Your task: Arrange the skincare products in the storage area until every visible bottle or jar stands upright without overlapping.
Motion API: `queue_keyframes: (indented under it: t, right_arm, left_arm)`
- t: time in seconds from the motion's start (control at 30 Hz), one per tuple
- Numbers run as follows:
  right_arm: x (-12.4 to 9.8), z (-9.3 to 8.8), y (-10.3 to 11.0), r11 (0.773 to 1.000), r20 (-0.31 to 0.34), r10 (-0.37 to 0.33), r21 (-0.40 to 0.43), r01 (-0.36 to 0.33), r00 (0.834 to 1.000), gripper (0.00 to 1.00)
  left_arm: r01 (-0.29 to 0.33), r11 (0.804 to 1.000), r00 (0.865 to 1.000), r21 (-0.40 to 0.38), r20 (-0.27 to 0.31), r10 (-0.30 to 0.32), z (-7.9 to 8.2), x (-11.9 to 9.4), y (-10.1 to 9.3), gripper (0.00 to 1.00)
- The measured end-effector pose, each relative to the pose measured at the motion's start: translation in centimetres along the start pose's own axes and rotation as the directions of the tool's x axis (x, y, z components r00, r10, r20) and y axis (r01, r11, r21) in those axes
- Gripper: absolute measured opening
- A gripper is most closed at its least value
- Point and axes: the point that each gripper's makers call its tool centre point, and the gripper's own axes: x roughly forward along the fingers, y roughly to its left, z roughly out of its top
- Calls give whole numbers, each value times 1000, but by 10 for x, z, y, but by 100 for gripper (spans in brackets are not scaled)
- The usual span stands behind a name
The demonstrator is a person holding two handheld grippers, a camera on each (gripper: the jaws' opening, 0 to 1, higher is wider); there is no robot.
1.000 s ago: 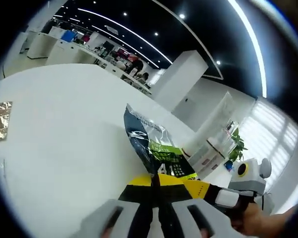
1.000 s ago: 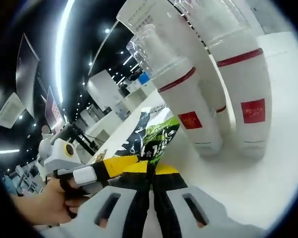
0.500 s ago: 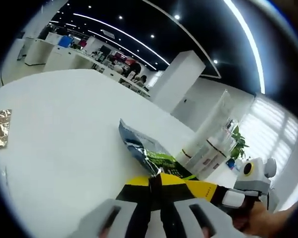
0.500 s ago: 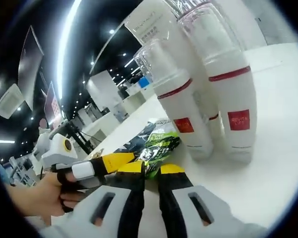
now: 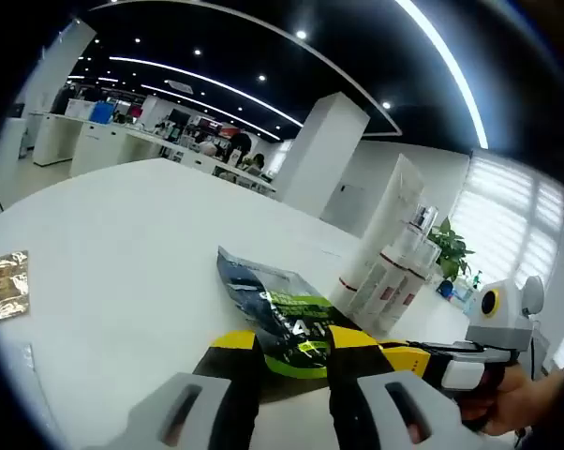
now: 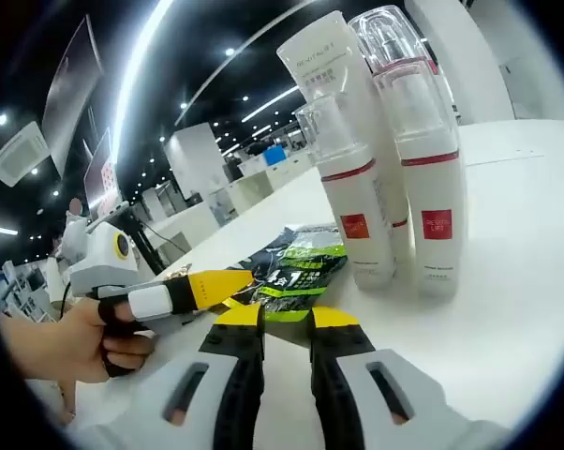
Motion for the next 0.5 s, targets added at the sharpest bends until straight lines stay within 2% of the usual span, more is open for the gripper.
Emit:
queue_keyframes:
  t: [0.07,0.13,0.2,0.27,0.37,0.4,0.47,0.5]
  right_arm:
    - [-2,0,-2,1000,8,-12,-3,12,1000,23]
    - [-5,1,-2,1000,15,-16,-18,16,1000,25]
    - [-7,0,-1,999,16,-16,-38,17,1000,28]
    - [-11,-2,-1,997,17,-29,-75,30,999,33]
    - [-17,-1,0,996,33,-41,-84,44,999,39]
    - [-20,2,0,994,55,-45,-96,50,997,40]
    - [-23,8,3,987,95,-38,-154,52,995,42]
    - [-24,8,8,984,99,-15,-175,33,995,42]
  left_arm:
    - [-12,998,1000,55,14,11,2,-3,2,44]
    - [-26,998,999,58,29,24,4,-5,4,53]
    - [-35,998,999,59,33,33,4,-6,5,58]
    - [-44,996,998,72,37,41,4,-6,6,61]
    - [-60,991,998,119,42,55,4,-6,7,64]
    - [-60,991,997,120,47,55,5,-6,6,66]
    - [-101,985,993,143,82,90,11,-10,10,67]
    - [-101,982,991,161,105,84,15,-12,8,66]
